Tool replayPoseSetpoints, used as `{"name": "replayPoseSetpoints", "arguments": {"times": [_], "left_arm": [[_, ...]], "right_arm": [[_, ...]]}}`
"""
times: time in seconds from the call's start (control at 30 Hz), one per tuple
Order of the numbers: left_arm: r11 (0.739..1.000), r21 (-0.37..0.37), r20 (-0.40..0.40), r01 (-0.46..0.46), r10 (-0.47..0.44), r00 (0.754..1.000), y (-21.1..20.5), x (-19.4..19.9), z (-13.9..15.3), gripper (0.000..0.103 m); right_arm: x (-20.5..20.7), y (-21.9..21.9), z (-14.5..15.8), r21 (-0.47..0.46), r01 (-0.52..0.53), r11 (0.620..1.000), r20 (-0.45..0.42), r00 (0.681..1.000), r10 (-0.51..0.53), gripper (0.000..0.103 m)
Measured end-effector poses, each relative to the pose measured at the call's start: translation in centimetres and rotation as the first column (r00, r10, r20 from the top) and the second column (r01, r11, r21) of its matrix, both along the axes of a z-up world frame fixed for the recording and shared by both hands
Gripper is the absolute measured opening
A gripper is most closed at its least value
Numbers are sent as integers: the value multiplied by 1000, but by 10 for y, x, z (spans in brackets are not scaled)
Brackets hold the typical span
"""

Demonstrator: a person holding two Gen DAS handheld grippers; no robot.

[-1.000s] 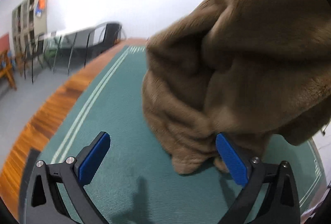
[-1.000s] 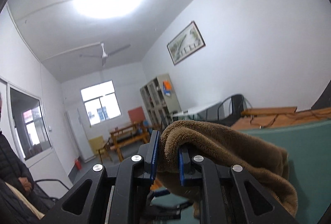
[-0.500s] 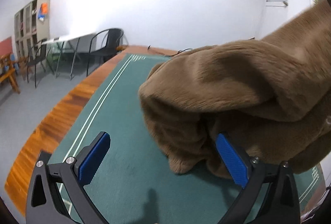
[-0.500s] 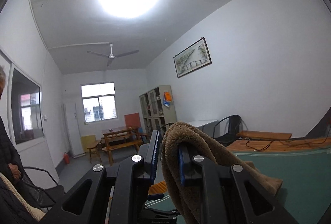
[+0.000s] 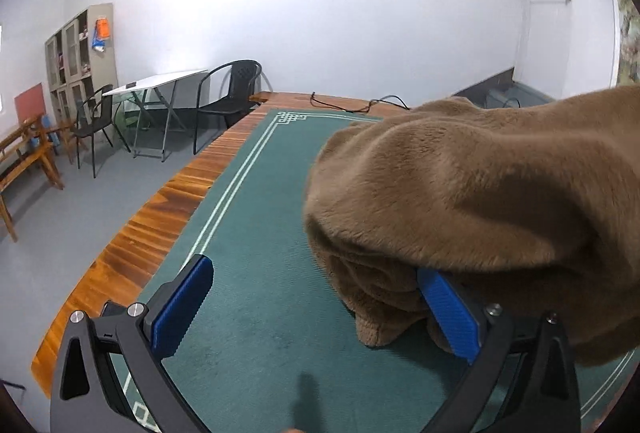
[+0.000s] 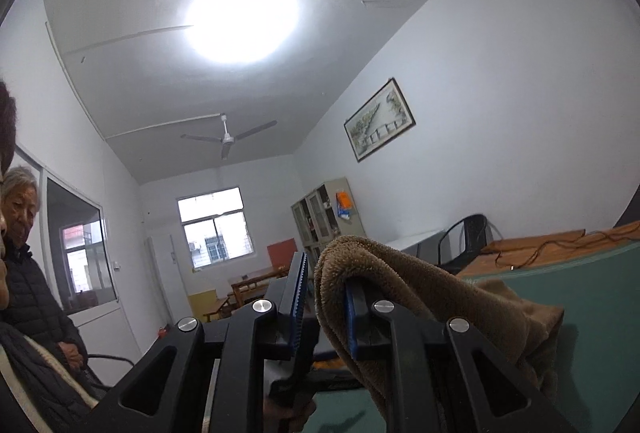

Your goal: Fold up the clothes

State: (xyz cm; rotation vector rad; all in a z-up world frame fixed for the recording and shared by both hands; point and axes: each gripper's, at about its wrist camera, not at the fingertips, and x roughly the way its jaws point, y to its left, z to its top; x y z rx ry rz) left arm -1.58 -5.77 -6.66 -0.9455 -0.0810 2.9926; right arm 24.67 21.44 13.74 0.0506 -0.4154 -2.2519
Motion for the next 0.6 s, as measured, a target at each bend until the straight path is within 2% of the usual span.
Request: {"name": "replayPoseSetpoints", "arguments": {"times": [0.1, 0.17, 0.2, 0.23, 0.27, 0.3, 0.6], "left_arm": [[1000, -26, 3, -2, 3, 1000, 5, -8, -5, 103], [1000, -17, 6, -4, 4, 1000, 4, -11, -8, 103], [1000, -9, 7, -5, 5, 1000, 3, -12, -9, 103], [1000, -1, 8, -6, 6, 1000, 2, -13, -11, 103], [1000, 1, 9, -7, 7, 1000, 1, -14, -12, 103], [1000, -1, 11, -9, 9, 1000, 0, -15, -12, 103], [999, -3, 20, -34, 34, 999, -14, -17, -14, 103]], "right_arm": [[9, 5, -25, 27, -20, 999, 53, 998, 19, 19], [12, 5, -42, 43, -38, 998, 97, 995, 34, 27], [11, 3, -49, 53, -40, 998, 116, 993, 34, 45], [14, 3, -56, 61, -39, 997, 131, 991, 31, 74], [17, 4, -64, 69, -38, 997, 146, 989, 27, 83], [20, 5, -70, 77, -36, 996, 162, 987, 23, 86], [21, 17, -112, 139, -57, 989, 324, 946, 9, 86]]}}
